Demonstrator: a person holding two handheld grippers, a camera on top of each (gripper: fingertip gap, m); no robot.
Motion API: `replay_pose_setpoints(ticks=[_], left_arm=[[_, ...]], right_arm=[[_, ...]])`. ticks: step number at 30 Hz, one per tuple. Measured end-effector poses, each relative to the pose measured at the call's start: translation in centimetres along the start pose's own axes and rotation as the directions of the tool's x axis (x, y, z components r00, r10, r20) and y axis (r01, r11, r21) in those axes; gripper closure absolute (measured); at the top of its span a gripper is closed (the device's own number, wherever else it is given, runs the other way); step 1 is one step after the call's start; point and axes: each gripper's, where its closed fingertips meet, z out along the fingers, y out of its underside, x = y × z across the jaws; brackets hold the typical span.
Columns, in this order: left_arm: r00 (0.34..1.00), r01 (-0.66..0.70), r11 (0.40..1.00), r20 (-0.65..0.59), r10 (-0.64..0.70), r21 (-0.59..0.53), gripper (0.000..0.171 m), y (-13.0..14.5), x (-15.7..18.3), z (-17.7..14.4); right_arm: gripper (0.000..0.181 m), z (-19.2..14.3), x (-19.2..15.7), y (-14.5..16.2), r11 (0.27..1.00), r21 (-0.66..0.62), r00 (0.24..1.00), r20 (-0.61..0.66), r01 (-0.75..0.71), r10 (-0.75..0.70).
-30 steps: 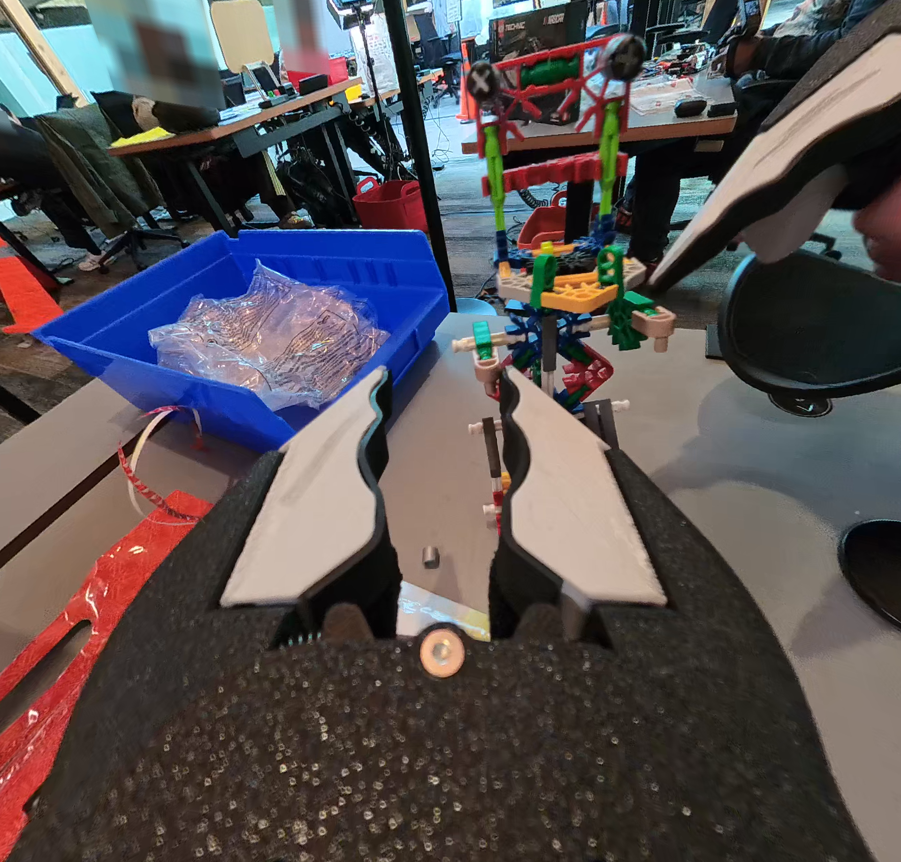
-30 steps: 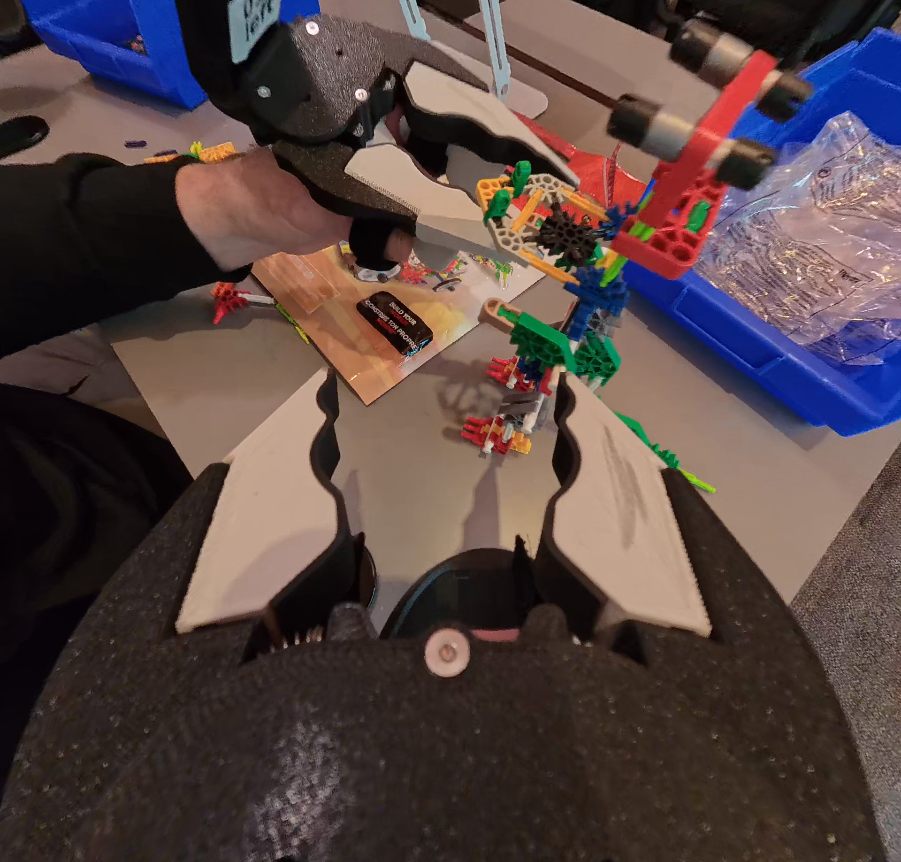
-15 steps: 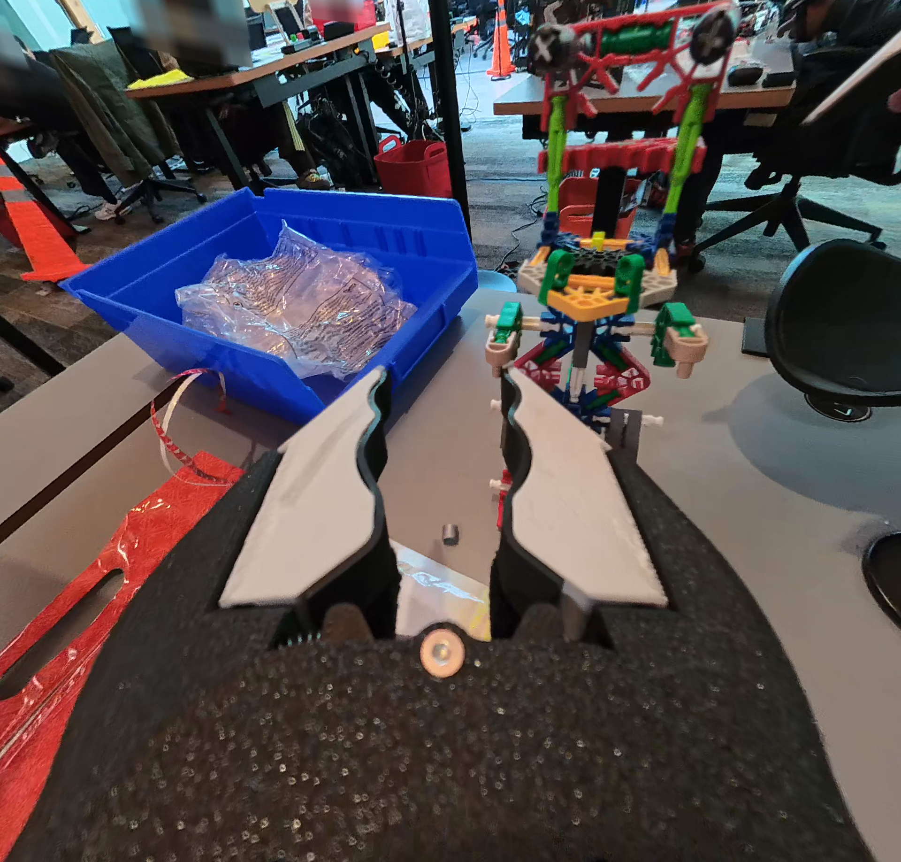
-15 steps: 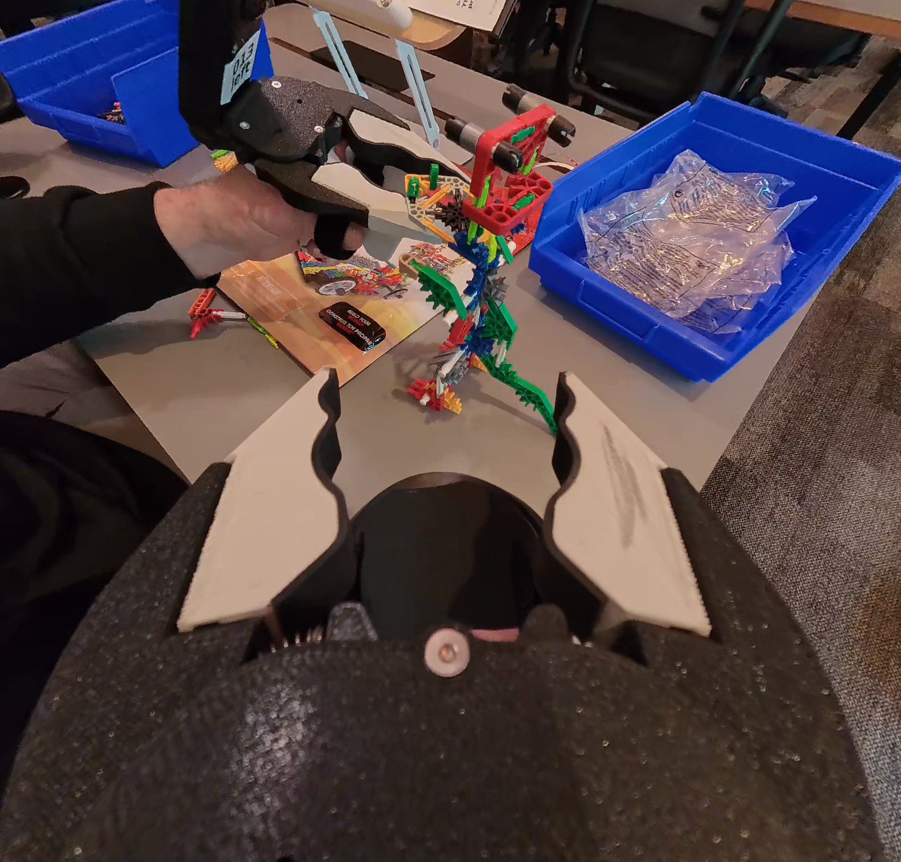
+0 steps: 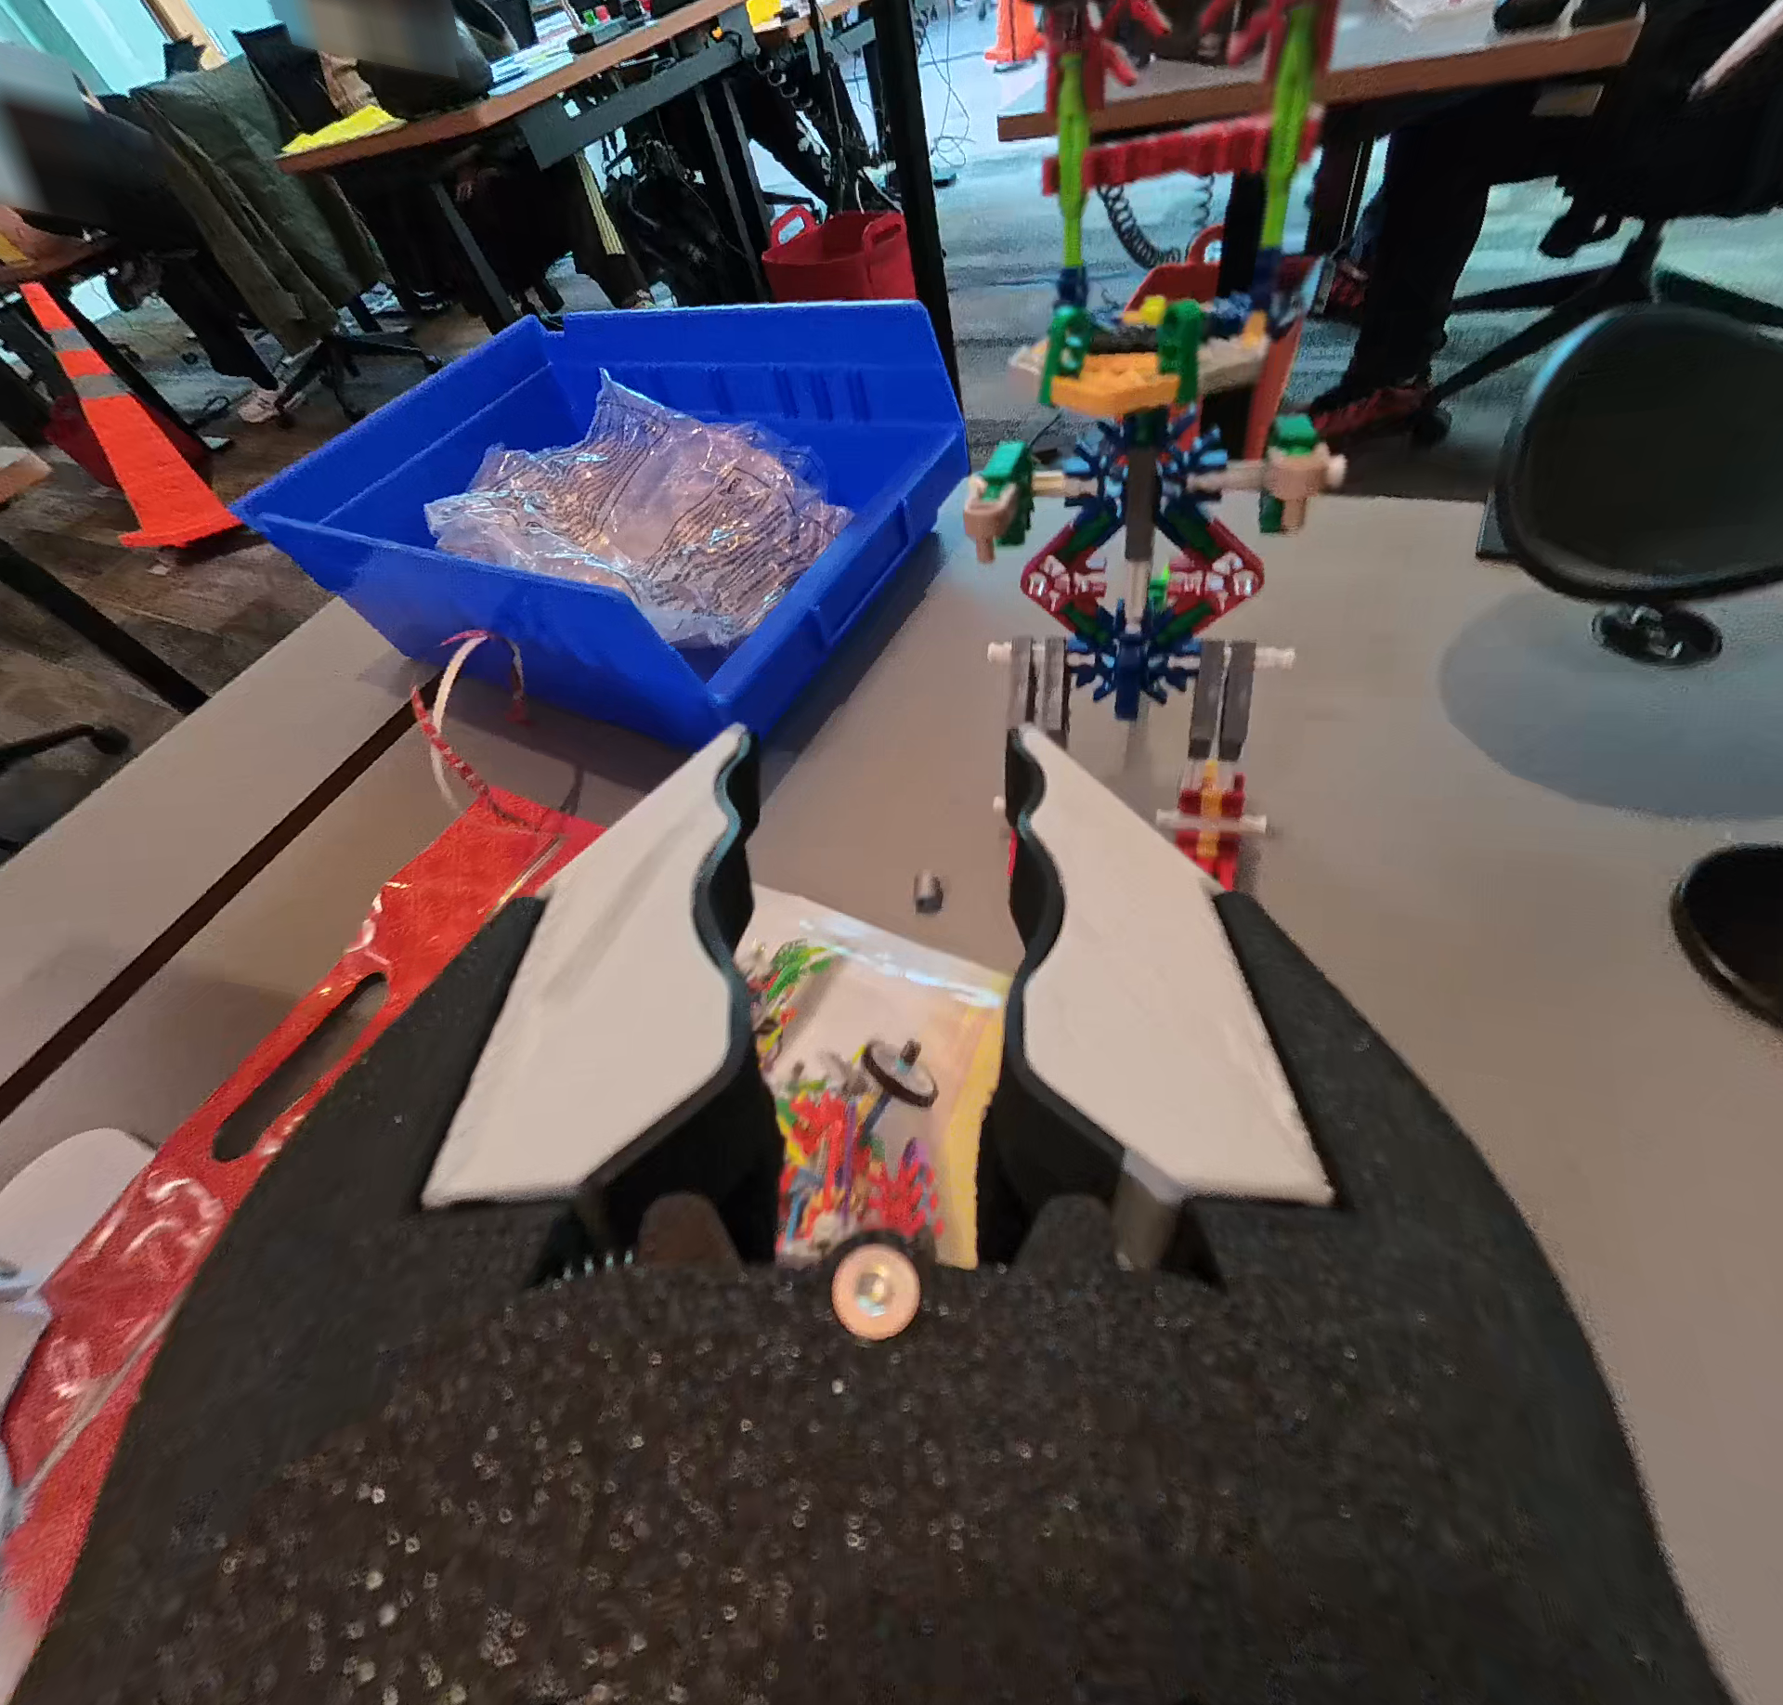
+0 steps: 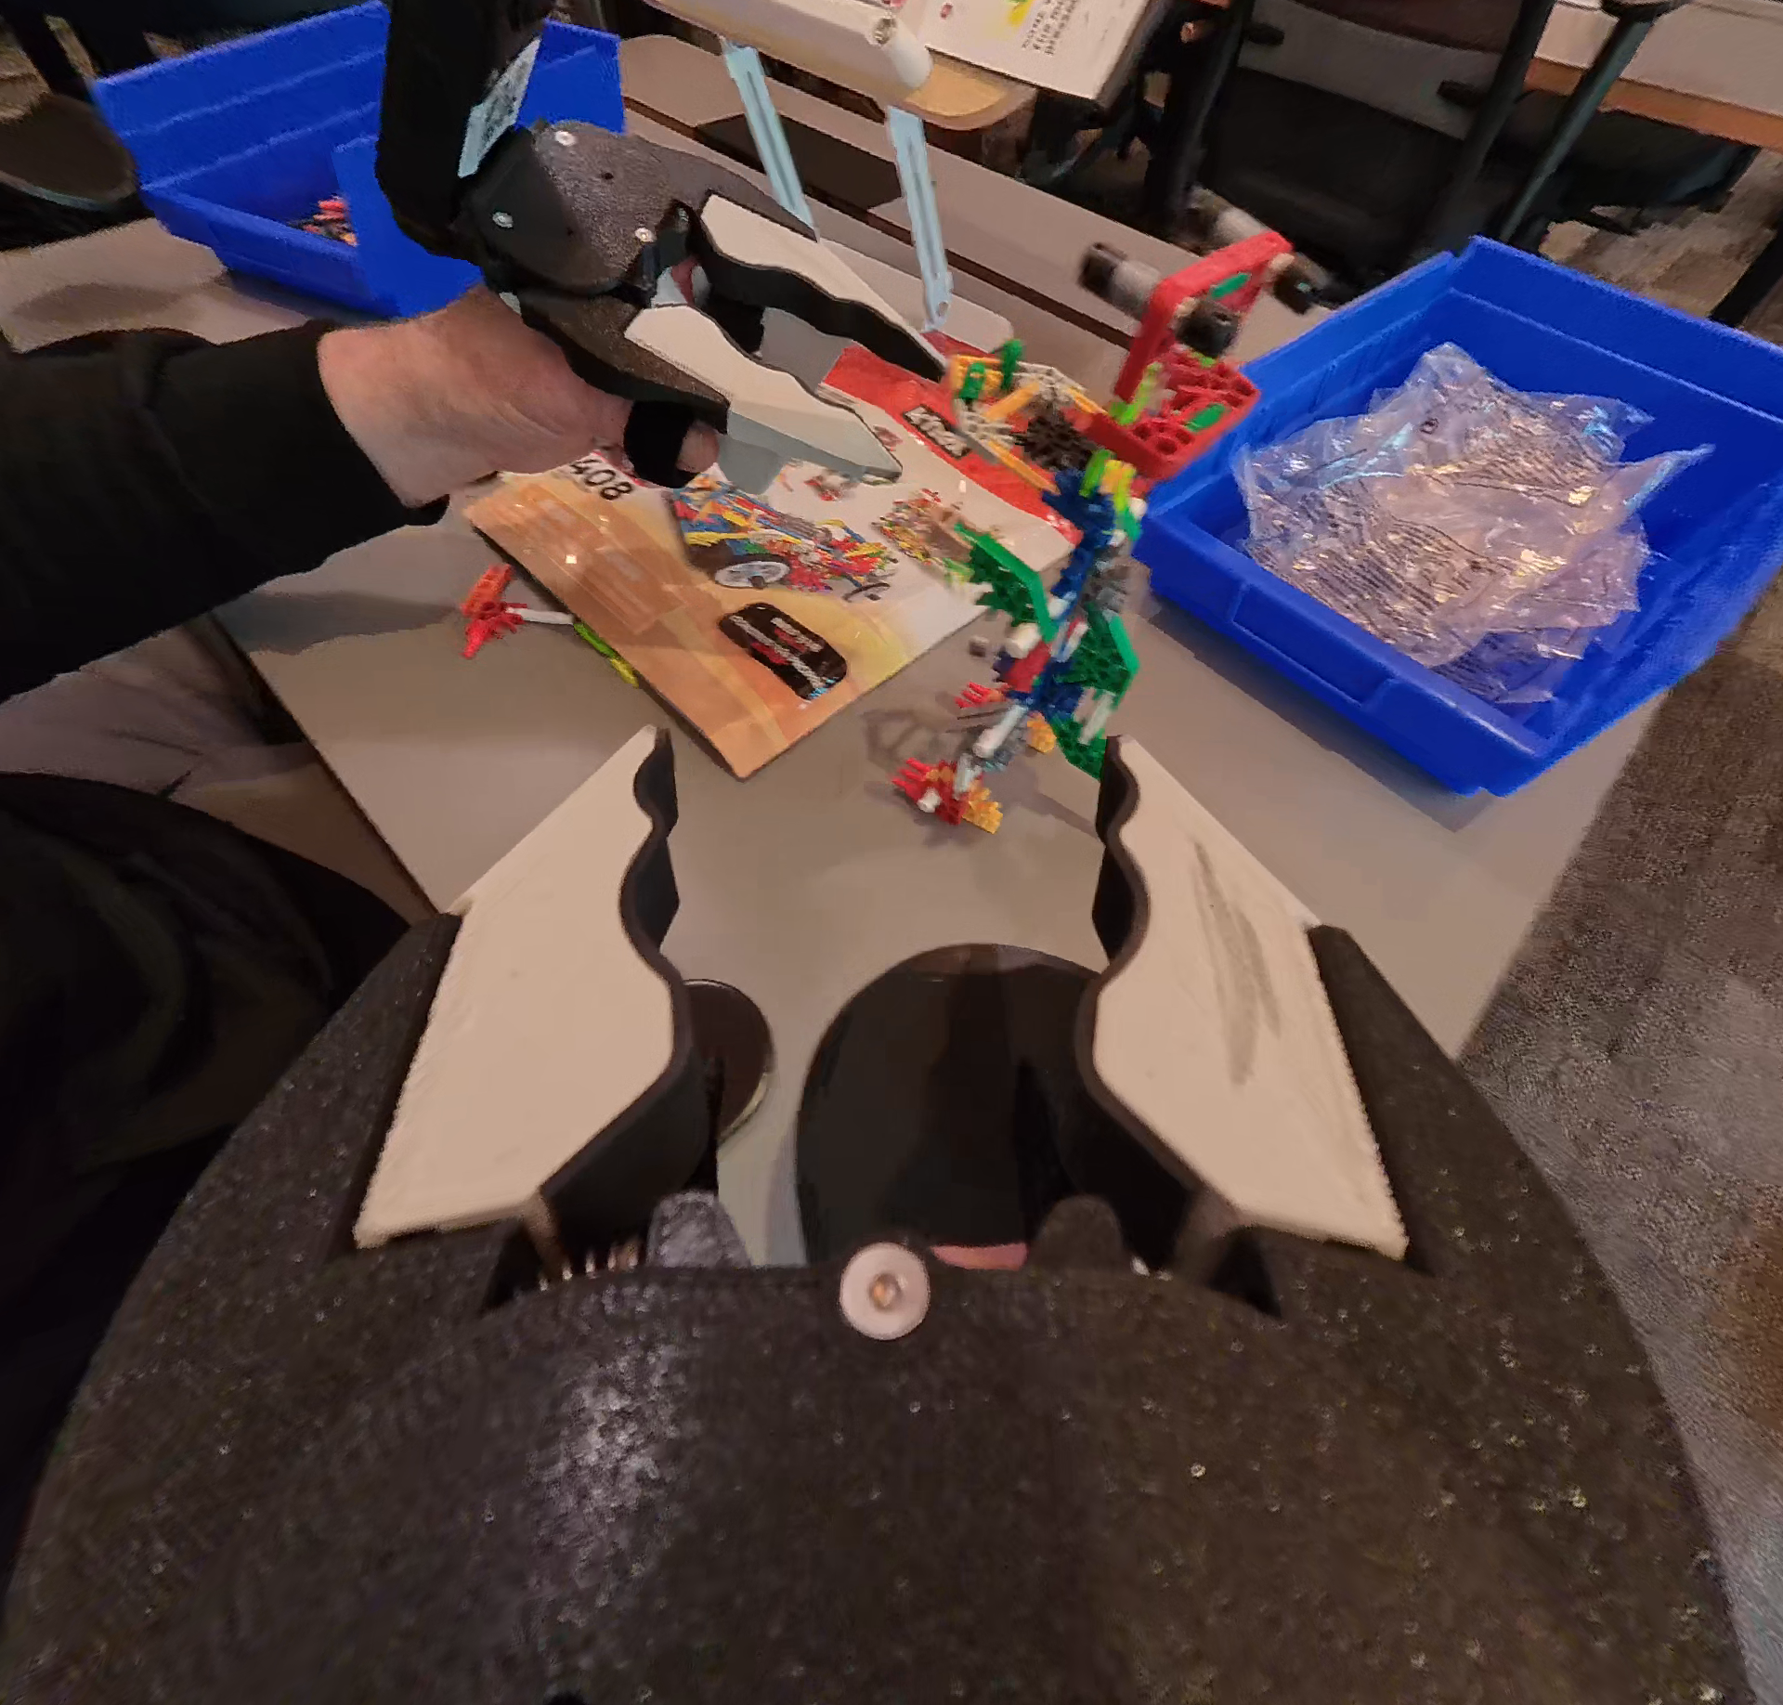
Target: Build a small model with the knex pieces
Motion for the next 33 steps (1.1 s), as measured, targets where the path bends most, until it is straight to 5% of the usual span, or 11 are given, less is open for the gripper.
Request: replay_pose_setpoints(ticks=[4,14,21,33], left_arm=[[0.984,-0.175,0.98,0.023,0.178,-0.091,0.122,1.7,0.0,-2.9],[0.951,-0.242,0.945,0.141,0.276,-0.221,0.122,6.7,-2.7,-11.5],[0.945,-0.178,0.954,0.227,0.234,-0.243,0.122,9.9,-5.2,-16.4],[0.901,-0.096,0.97,0.396,0.18,-0.222,0.123,14.1,-11.7,-22.8]], right_arm=[[0.096,1.9,-5.2,-0.7,0.998,0.026,0.994,0.091,0.057,-0.059],[0.098,11.7,-13.4,0.7,0.981,0.012,0.973,0.126,0.194,-0.194],[0.098,16.5,-15.2,0.3,0.962,0.036,0.961,0.061,0.269,-0.271],[0.103,21.8,-12.2,-3.9,0.938,0.096,0.942,-0.078,0.332,-0.326]])
